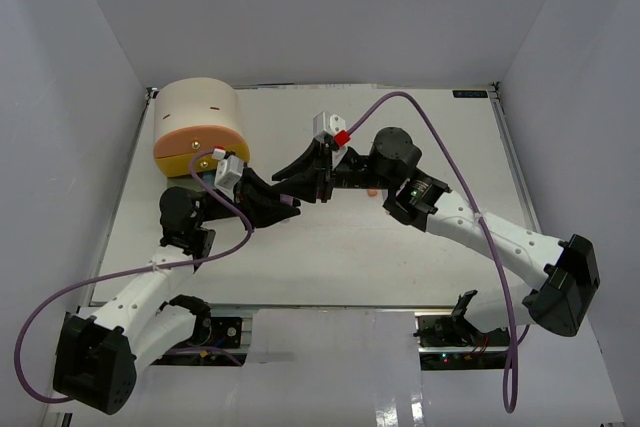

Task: Sort the stationery into containers
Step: Close the pen cap on the pen.

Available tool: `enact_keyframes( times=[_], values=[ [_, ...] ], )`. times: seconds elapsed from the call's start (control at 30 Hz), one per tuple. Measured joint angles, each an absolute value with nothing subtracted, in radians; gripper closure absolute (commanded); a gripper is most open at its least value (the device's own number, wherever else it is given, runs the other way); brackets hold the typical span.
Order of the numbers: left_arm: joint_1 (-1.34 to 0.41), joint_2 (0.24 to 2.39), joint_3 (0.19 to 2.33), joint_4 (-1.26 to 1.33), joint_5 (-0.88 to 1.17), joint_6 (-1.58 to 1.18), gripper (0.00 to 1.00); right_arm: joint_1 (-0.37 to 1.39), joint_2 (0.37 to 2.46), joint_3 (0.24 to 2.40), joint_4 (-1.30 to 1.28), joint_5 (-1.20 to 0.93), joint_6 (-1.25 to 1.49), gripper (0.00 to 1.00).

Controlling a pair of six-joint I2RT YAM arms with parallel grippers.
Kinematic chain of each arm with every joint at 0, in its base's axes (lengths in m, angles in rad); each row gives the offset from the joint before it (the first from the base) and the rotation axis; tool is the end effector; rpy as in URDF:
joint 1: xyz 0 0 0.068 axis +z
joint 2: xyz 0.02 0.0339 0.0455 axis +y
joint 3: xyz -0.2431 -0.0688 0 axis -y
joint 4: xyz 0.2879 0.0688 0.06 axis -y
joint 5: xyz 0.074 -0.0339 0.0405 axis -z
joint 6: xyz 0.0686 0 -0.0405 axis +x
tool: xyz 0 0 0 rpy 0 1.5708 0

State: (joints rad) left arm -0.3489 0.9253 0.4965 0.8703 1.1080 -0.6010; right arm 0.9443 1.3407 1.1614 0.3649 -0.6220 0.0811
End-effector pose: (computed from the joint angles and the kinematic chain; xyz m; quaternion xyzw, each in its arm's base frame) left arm 0.2188 -0.1449 0.2873 0.3837 0.5073 -0.5789 0.5102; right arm 0.1940 0.3362 0.3818 -0.4682 0.4536 0.5297 0.5426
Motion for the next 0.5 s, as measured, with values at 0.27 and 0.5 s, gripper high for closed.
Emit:
enact_keyframes(
  times=[0.27, 0.5],
  values=[
    [-0.349, 0.949, 0.55, 0.843, 1.127, -0.585, 1.0, 0.942, 1.335, 1.152, 0.385, -0.607, 0.067, 0.85],
    [-0.348, 0.958, 0.559, 0.829, 1.142, -0.573, 1.0, 0.942, 1.335, 1.142, 0.4, -0.601, 0.066, 0.89]
  ],
)
